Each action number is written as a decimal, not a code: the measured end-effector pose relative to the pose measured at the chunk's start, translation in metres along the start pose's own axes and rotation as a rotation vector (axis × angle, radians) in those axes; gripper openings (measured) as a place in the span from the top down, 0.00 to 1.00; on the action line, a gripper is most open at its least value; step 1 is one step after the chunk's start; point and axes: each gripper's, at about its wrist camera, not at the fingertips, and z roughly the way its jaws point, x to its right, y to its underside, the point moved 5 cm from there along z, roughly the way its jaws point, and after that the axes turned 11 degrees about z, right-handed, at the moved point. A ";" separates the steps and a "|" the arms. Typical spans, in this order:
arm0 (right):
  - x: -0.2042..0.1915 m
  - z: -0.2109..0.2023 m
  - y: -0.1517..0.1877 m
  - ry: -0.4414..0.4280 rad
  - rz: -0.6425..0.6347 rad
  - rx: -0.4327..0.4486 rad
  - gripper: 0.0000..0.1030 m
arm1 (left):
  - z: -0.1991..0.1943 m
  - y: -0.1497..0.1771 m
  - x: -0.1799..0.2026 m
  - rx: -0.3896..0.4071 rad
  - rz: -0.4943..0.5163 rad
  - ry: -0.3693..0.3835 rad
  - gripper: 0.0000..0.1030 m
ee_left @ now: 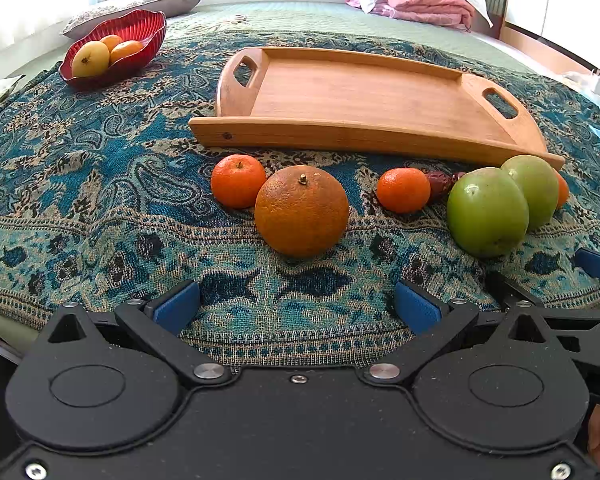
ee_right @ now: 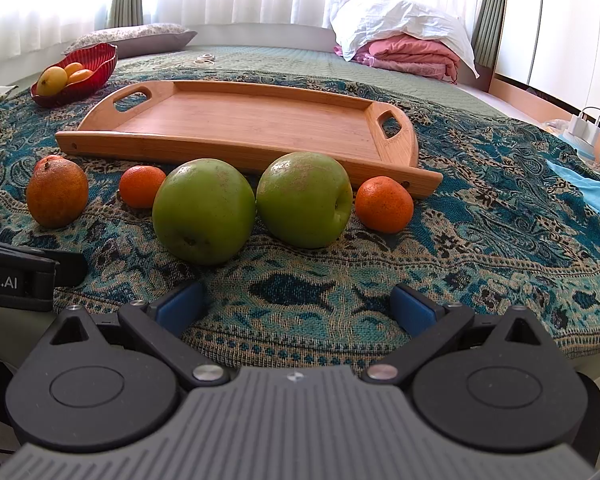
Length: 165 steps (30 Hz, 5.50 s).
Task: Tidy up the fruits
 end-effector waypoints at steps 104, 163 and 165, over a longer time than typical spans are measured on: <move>-0.034 -0.016 -0.006 -0.158 0.133 0.216 0.33 | -0.018 -0.014 -0.015 0.267 -0.065 0.051 0.55; -0.051 -0.014 0.015 -0.110 0.110 0.368 0.46 | -0.018 -0.004 -0.002 0.450 0.012 -0.023 0.53; -0.050 -0.019 0.013 -0.112 0.112 0.381 0.46 | -0.022 -0.008 -0.003 0.457 0.016 -0.031 0.53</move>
